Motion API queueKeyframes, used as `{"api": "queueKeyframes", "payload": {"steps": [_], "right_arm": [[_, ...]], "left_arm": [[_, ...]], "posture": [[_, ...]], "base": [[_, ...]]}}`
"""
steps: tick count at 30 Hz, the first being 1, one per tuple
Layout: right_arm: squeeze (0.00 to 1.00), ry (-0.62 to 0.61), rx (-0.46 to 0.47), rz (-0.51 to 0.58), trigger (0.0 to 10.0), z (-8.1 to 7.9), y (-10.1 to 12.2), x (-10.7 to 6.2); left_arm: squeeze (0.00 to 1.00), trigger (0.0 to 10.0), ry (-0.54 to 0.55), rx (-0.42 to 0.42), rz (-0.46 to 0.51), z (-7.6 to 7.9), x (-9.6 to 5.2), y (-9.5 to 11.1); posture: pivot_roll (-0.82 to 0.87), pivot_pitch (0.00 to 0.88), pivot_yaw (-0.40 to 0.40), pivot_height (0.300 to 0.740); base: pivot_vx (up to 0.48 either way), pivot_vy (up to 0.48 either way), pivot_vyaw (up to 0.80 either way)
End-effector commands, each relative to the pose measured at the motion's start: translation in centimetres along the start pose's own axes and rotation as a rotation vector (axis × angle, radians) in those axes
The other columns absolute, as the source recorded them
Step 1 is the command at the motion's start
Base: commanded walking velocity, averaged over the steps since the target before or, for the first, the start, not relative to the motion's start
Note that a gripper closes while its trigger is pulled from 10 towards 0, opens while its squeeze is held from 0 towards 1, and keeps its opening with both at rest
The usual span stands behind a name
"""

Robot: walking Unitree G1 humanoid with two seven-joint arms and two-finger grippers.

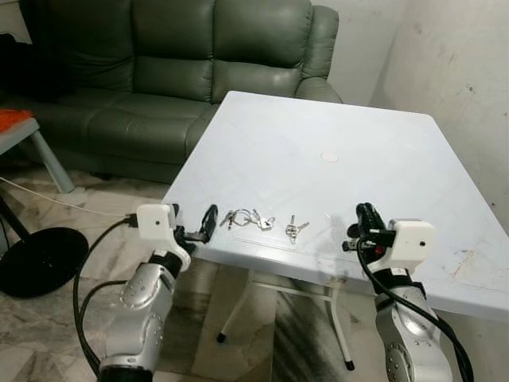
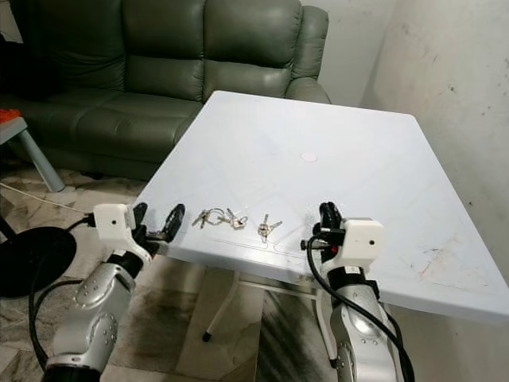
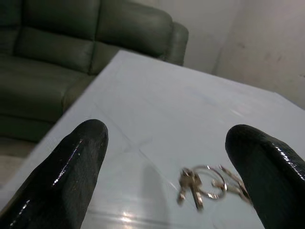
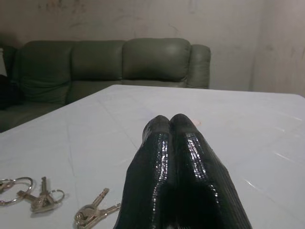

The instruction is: Hang keys on a hook

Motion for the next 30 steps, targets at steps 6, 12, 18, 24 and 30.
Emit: {"api": "queueKeyframes", "payload": {"steps": [6, 12, 18, 24, 30], "right_arm": [[0.00, -0.006, -0.029, -0.009, 10.0, 0.3, 0.3, 0.7], [0.00, 0.059, -0.036, -0.034, 10.0, -1.0, 0.0, 1.0], [0.00, 0.052, -0.027, -0.065, 10.0, -1.2, -0.4, 1.3], [0.00, 0.042, -0.026, -0.069, 10.0, -1.3, -0.5, 1.4], [0.00, 0.034, -0.027, -0.075, 10.0, -1.4, -0.6, 1.4]], "left_arm": [[0.00, 10.0, -0.001, -0.011, -0.005, -0.1, 0.1, -0.2], [0.00, 10.0, -0.057, 0.001, -0.021, 0.9, 0.0, -0.8], [0.00, 10.0, -0.022, -0.017, -0.004, 0.6, 0.2, -0.5], [0.00, 10.0, -0.005, -0.021, 0.000, 0.5, 0.4, -0.4], [0.00, 10.0, -0.007, -0.024, 0.009, 0.6, 0.7, -0.2]], "posture": [[0.05, 0.000, -0.050, 0.740], [0.07, 0.000, -0.063, 0.740], [0.07, 0.000, -0.060, 0.740], [0.07, 0.000, -0.051, 0.740], [0.06, 0.000, -0.047, 0.740]], "base": [[0.000, 0.000, 0.00], [0.000, 0.000, 0.00], [0.000, 0.000, -0.26], [0.000, 0.000, -0.78], [0.000, 0.000, -0.78]]}}
Point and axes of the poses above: a point about 5 cm out from each wrist's last joint towards the gripper, its own x axis pointing out of the wrist towards the gripper, its own y axis along the axis of the wrist's last joint, z = x × y, the point moved 2 cm from there along x, pointing out of the wrist towards the gripper, and after that the axes turned 3 degrees about -x, right-handed, at the moved point
